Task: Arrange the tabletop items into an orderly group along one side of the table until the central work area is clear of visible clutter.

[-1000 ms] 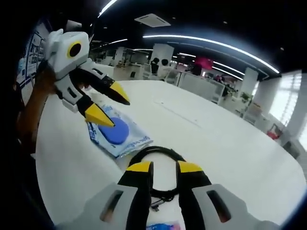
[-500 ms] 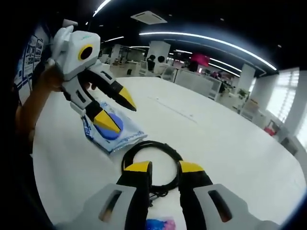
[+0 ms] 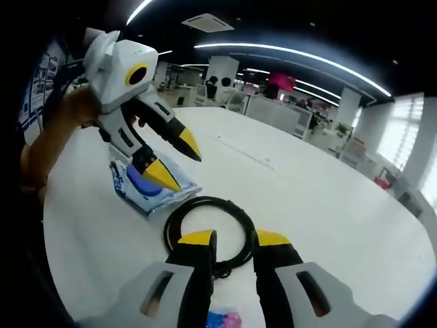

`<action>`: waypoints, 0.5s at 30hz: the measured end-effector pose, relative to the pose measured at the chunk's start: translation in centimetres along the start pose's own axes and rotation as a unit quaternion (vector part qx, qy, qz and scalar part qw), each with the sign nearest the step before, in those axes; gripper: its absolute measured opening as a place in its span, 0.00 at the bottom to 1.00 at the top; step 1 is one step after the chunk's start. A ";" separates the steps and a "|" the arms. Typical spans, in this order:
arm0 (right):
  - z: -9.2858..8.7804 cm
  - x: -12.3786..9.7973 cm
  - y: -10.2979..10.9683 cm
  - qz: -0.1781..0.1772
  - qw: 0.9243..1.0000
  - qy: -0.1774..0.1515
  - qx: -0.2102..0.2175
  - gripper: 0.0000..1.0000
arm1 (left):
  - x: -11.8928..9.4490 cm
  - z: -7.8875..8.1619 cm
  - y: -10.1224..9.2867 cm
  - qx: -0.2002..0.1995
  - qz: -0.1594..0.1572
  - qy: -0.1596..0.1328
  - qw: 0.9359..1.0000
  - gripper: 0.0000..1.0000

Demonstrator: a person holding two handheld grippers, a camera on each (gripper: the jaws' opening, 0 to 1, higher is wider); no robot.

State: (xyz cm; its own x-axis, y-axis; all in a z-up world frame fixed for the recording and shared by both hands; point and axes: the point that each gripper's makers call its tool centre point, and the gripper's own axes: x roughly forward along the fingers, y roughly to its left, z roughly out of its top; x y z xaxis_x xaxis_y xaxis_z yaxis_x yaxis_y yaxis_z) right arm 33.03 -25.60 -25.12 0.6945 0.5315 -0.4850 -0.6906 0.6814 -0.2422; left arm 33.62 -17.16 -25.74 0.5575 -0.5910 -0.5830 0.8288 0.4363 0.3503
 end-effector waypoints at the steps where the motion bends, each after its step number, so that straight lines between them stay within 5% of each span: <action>1: 0.0 0.1 -0.1 0.000 1.000 0.002 -0.001 0.19 | 0.1 0.0 -0.1 0.000 -0.001 0.001 1.000 0.30; 15: -0.7 0.4 -0.2 -0.001 1.000 0.016 0.000 0.19 | 2.5 -0.7 0.6 -0.006 -0.027 0.029 0.999 0.30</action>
State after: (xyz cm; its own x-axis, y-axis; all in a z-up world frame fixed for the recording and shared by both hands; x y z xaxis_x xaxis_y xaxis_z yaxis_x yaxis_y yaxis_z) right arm 33.34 -25.86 -25.88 0.6893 0.5142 -0.5103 -0.6893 0.6823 -0.2436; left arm 35.53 -17.91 -27.45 0.5081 -0.5739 -0.6423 0.8567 0.4134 0.3083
